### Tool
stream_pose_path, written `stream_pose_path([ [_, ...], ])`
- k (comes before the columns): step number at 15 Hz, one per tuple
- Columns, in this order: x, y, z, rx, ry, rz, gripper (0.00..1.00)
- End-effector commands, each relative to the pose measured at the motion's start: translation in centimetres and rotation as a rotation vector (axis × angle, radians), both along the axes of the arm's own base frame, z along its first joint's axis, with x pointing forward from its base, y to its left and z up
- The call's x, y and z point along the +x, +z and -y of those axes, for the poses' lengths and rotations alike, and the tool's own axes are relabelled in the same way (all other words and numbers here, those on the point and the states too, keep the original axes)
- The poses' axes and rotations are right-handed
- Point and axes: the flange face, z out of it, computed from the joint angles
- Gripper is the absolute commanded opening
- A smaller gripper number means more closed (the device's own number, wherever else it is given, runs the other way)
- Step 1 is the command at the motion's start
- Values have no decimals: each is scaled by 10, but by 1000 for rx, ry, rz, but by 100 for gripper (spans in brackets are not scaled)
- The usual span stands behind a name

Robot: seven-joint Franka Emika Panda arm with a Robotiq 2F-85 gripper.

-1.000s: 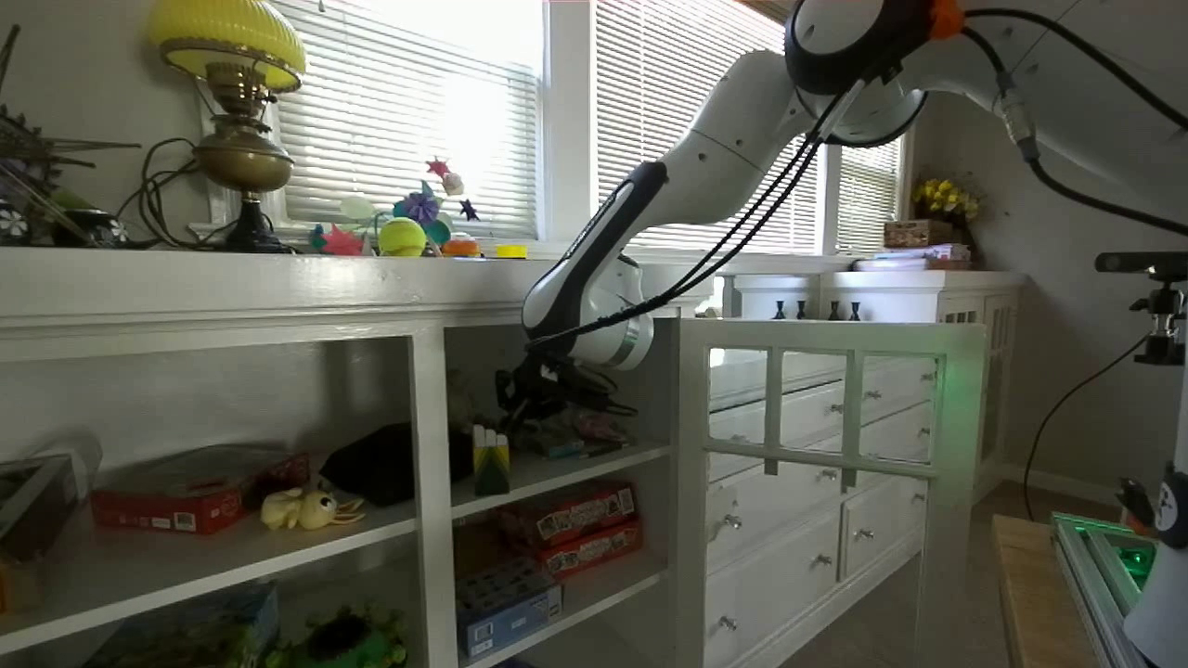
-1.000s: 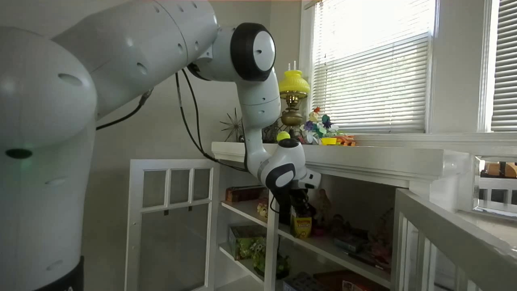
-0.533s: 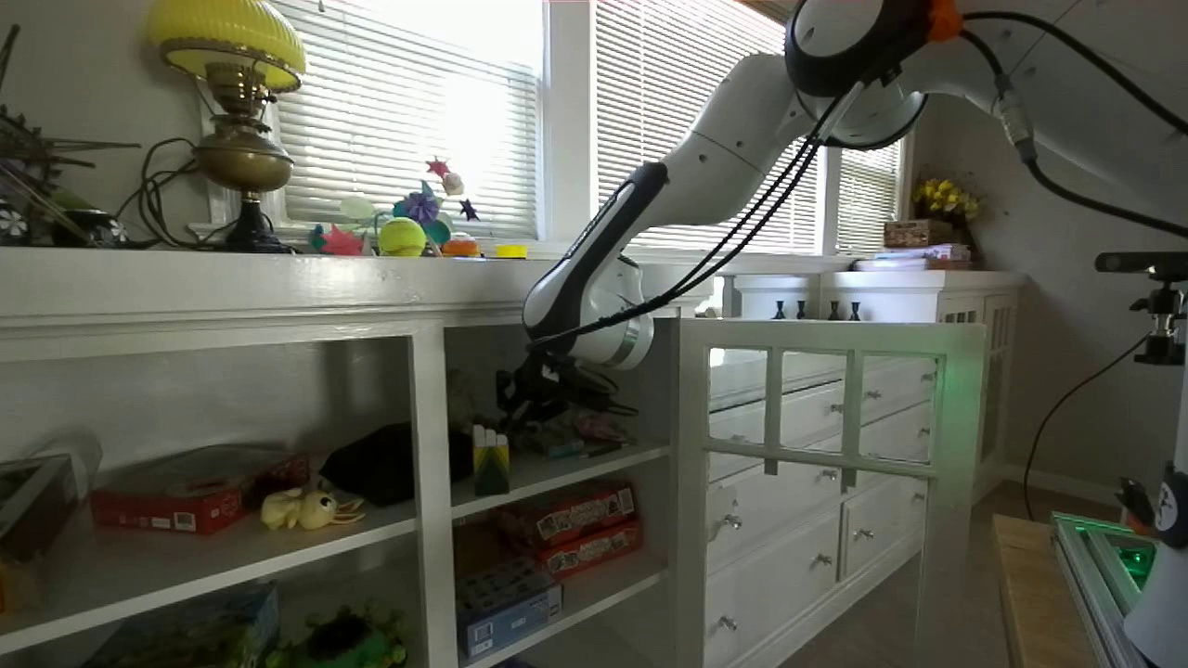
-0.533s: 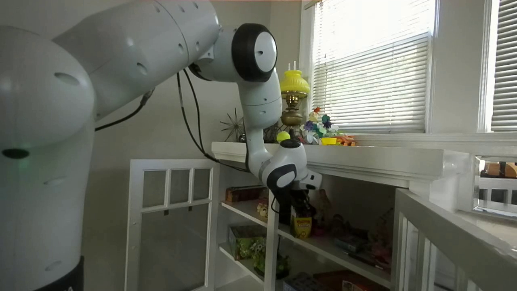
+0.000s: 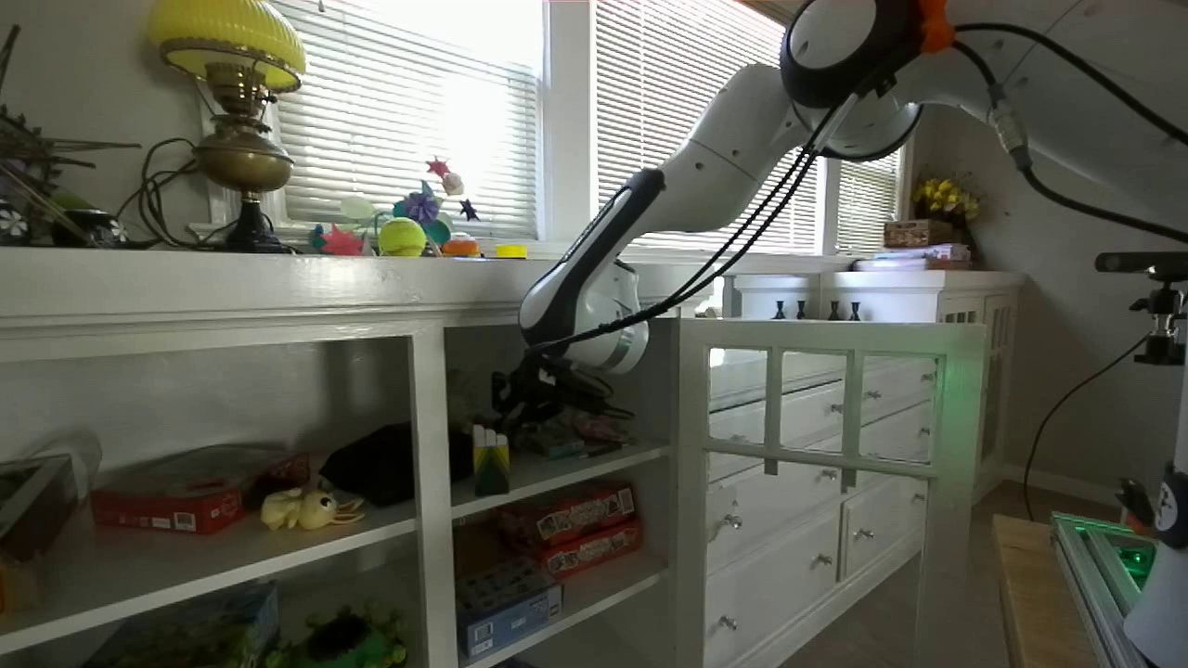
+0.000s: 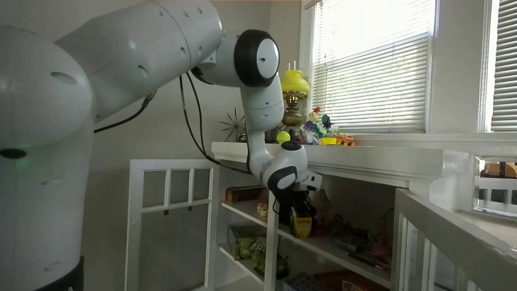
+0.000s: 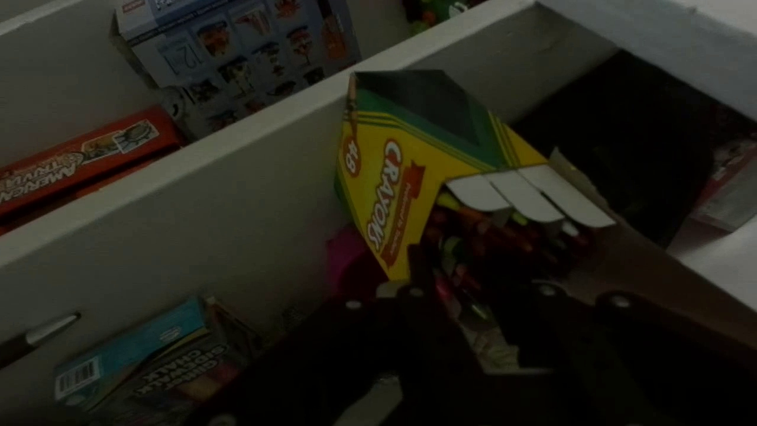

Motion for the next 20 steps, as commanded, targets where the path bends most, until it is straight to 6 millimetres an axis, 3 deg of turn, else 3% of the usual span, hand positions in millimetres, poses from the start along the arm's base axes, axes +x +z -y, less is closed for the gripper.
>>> stream_pose_path([
  [1,10,0,1,0,36,17,30],
  [4,11,-3,1,5,45,19,32],
  [6,12,-5,2,10,48,17,26],
  [8,12,-6,3,13,48,18,13],
  [9,12,-7,4,13,47,18,11],
  [10,12,-6,5,15,47,18,2],
  [20,8,-1,5,1,48,25,1],
])
